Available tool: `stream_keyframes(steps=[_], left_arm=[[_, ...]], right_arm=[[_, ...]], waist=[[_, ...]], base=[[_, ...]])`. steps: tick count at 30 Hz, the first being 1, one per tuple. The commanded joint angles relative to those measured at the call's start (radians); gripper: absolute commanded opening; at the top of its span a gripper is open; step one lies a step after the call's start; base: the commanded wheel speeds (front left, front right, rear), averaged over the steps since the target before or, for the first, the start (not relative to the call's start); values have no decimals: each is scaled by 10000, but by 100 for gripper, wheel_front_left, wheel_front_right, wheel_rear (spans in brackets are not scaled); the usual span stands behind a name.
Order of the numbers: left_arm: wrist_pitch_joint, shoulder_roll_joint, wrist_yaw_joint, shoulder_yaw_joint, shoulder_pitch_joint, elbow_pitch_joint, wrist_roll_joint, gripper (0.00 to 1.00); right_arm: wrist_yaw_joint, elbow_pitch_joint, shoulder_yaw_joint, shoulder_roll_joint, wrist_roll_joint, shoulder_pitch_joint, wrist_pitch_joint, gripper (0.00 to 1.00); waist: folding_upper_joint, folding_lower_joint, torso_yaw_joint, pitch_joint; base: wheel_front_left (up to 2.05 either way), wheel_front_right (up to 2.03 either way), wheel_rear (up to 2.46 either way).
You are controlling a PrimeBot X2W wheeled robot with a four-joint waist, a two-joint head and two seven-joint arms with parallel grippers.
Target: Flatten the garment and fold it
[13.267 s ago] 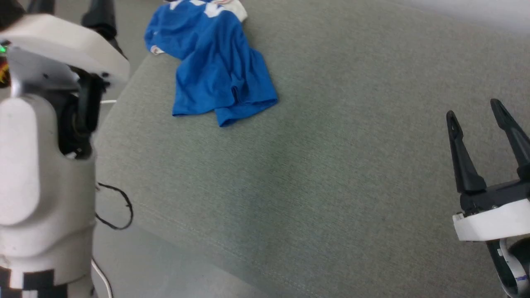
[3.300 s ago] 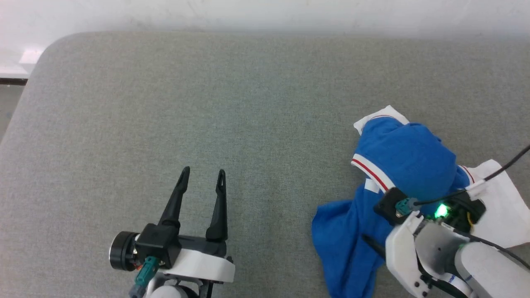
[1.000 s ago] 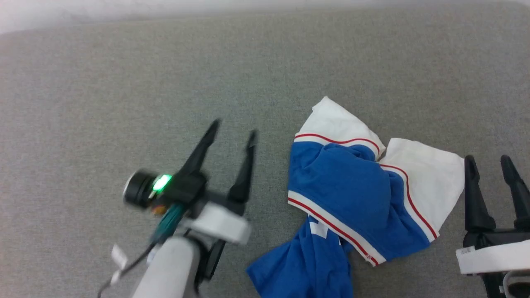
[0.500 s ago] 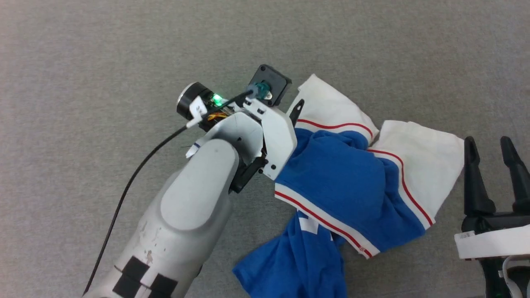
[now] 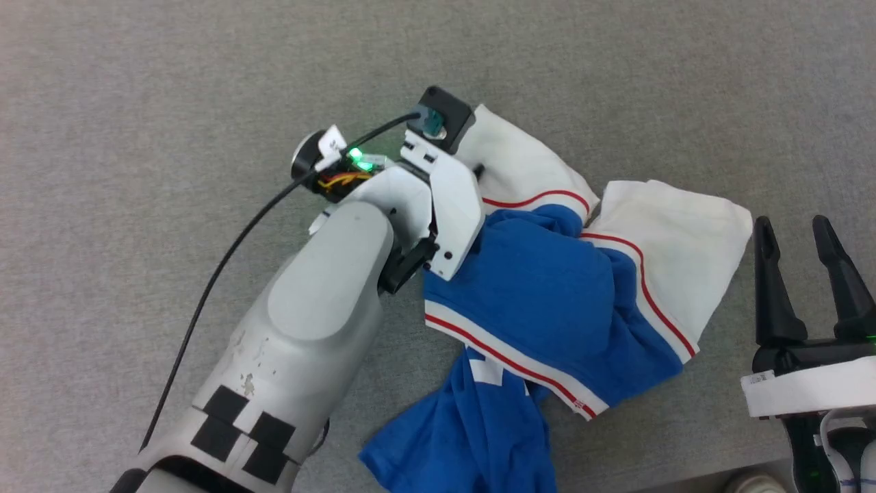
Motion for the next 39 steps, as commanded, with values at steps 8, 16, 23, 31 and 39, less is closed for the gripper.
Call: stream_keyframes(steps=[8, 16, 23, 31, 39], left_arm=[[-766, -7, 188, -120, 35, -52, -459, 0], [-1891, 558, 1067, 1785, 1011, -2461, -1816, 0], [-1704, 2008, 3066, 4040, 3946, -5369, -2280, 0], [-2341, 1766, 3764, 4631, 6273, -5703, -2502, 100], [-5923, 691, 3060, 4968, 6553, -6670, -2677, 100]], right_arm=[[-9, 137, -122, 31, 40, -144, -37, 100], [-9, 194, -182, 31, 30, 150, 91, 100], [-9, 189, -111, 32, 90, 381, 208, 100], [-9, 246, -69, 32, 59, 488, 370, 100], [-9, 359, -11, 32, 18, 656, 502, 100]], waist=[[0, 1, 267, -173], [0, 1, 981, -966], [0, 1, 1326, -1179], [0, 1, 1419, -1336], [0, 1, 1449, -1741]], base=[[0, 0, 0], [0, 0, 0], [0, 0, 0], [0, 0, 0], [0, 0, 0]])
